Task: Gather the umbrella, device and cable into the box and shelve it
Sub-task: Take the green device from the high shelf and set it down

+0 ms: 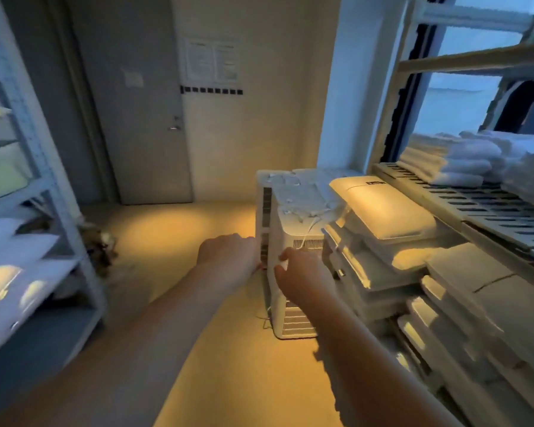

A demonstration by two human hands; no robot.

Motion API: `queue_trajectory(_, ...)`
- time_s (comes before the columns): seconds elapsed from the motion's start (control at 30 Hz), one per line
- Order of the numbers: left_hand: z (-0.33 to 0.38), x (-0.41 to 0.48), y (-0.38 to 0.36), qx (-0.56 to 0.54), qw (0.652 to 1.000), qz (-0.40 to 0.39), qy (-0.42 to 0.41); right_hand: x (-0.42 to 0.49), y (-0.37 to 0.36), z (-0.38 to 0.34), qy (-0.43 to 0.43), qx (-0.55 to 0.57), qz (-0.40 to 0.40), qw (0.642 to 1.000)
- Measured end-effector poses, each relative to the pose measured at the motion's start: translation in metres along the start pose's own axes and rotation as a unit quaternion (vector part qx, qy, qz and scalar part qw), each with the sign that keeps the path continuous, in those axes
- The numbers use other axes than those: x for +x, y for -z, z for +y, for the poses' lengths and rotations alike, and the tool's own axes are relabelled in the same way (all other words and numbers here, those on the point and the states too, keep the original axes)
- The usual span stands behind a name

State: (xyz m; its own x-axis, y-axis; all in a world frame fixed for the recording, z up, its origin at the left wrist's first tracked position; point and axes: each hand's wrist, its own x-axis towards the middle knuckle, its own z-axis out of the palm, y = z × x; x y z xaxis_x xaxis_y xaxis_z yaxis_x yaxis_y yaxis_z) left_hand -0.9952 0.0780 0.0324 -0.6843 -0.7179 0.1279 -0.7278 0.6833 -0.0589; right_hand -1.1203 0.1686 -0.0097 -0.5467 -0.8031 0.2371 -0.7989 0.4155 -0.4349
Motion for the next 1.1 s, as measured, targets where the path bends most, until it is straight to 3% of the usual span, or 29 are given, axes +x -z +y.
queue_trajectory(0.37,-0.121,-0.064,-0.03,0.012,0.982,-0.027,0.184,0.025,-0.088,-0.123,0.185,0.038,-0.106,0.976)
queue_trajectory(0.77,-0.297,-0.212,-0.036,0.045,0.919,-0.033,0.39,-0.026,-0.177,-0.328,0.39,-0.001,-0.221,0.894)
queue_trajectory(1.1,-0.439,-0.333,-0.018,0.064,0.872,-0.052,0.482,-0.102,-0.225,-0.502,0.435,0.065,-0.242,0.865)
